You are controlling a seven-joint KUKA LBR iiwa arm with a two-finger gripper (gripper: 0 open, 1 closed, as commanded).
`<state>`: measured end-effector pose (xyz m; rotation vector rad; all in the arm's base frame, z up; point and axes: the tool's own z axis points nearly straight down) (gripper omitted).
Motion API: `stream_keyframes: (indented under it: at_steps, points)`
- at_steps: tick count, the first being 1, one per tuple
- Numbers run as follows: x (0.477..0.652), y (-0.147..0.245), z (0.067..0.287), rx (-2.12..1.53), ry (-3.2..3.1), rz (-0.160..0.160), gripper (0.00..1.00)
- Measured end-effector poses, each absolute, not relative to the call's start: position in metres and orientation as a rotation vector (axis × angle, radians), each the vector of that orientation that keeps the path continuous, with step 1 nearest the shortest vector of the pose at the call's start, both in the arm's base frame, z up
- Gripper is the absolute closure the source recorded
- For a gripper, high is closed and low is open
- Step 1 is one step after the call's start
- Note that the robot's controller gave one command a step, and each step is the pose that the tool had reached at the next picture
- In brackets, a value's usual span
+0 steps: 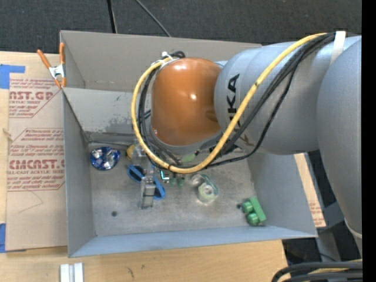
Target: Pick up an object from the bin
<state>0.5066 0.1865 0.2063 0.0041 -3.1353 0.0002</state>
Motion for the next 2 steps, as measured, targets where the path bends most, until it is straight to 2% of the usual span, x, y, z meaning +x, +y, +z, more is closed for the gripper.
stream_keyframes:
  at_steps: [1, 2]
  points:
    - [0.5325, 0.1285, 0.0879, -0.273, -3.124, 0.004, 0.00]
    - [0.5338, 0.1310, 0.0919, -0.269, -3.130, -0.002, 1.00]
